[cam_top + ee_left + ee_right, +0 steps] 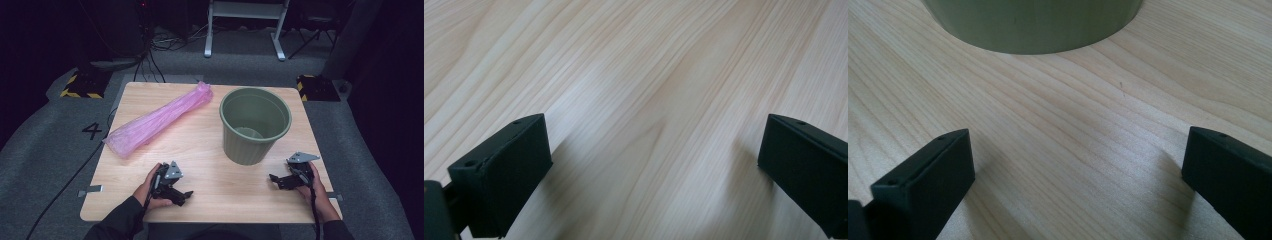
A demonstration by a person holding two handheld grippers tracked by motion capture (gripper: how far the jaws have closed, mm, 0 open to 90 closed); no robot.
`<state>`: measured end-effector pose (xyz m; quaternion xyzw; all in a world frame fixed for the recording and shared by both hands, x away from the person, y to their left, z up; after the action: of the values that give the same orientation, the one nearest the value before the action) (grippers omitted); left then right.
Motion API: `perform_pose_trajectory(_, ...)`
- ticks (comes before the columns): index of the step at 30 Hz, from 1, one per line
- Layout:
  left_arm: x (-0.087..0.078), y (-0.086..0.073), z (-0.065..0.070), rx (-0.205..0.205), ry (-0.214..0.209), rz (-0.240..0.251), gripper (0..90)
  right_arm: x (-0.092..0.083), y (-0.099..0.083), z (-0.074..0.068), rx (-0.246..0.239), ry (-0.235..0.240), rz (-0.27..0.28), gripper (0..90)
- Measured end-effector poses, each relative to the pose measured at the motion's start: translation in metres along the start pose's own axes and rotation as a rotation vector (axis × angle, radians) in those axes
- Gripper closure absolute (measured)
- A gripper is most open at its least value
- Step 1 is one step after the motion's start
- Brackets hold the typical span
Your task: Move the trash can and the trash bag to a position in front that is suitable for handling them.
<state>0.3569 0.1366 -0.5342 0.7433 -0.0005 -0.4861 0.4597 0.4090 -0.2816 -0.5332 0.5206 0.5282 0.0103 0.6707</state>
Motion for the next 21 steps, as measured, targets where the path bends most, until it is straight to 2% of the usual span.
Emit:
perform_pose_trajectory(4,-0.008,-0.010,-0.012,-0.055,0.050,-0.004,0.4,0.000,0.000,0.000,0.000,0.000,0.000,0.3)
perform_pose_trajectory(14,-0.009,-0.012,-0.016,-0.058,0.056,-0.010,0.3,-0.001,-0.001,-0.001,-0.003,0.002,0.004,2.0)
perform_pose_trajectory(19,-0.008,-0.011,-0.018,-0.062,0.055,-0.010,0.2,-0.003,-0.001,-0.004,-0.033,0.002,0.019,6.2)
perform_pose_trajectory(21,-0.007,-0.010,-0.019,-0.056,0.056,-0.008,0.3,-0.003,-0.001,-0.003,-0.019,0.016,0.017,7.7)
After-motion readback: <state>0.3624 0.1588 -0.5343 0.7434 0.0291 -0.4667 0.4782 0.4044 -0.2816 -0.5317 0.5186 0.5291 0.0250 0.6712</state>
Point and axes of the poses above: each handheld gripper's, and its own axes: x roughly forward along the jaws, y roughly out of its top, z roughly to its right, the point moved 4 cm from there along x, roughly forward along the jaws, and after that the axes turned 9 degrees about y, right-handed, at the moved point
